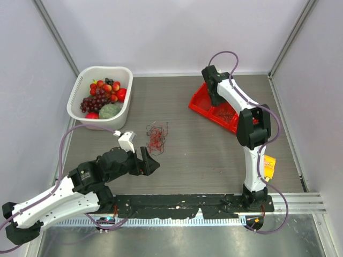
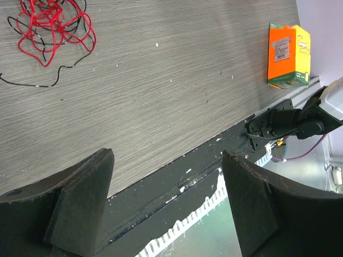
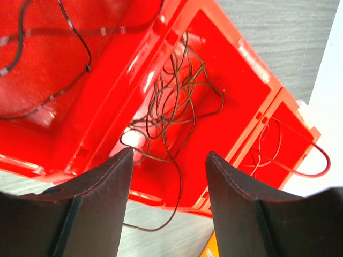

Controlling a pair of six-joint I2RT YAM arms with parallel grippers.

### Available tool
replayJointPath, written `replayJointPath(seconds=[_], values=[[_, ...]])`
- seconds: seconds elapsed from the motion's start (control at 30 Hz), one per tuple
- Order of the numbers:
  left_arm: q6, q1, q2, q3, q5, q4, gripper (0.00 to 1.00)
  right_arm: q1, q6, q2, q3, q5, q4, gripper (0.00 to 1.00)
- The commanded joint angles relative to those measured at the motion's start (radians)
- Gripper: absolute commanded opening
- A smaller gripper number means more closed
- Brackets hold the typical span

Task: Untangle the cables
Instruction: Place the cable in the bin.

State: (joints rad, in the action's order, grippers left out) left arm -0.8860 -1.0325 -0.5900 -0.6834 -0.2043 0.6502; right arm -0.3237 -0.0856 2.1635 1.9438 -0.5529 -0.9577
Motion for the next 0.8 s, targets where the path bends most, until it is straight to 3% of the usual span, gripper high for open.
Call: replayJointPath(seconds=[0.0,0.1,0.4,0.6,0.77], values=[[0.001,-0.003,-0.001,0.012,0.017,-0.063,0.86,-0.018,0.024,-0.023,0.005,0.0,-0.092,0.64],[0.002,-0.001,0.009,0.018,0.026,-0.061,0.86,-0.047,0.017,-0.047,-0.069,0.024,-0.099,0.67],[0.019,-0.001,0.058,0.027,0.02,-0.032,0.86,-0.081,-0.069,-0.117,-0.239,-0.12,-0.115,0.69],[0.025,-0.001,0.067,0.03,0.014,-0.046,0.86,-0.081,-0.066,-0.27,-0.321,-0.036,-0.003,0.69],[0.025,0.0,0.029,0.028,0.045,-0.148,0.81,-0.078,-0.048,-0.332,-0.327,0.06,0.097,0.69]])
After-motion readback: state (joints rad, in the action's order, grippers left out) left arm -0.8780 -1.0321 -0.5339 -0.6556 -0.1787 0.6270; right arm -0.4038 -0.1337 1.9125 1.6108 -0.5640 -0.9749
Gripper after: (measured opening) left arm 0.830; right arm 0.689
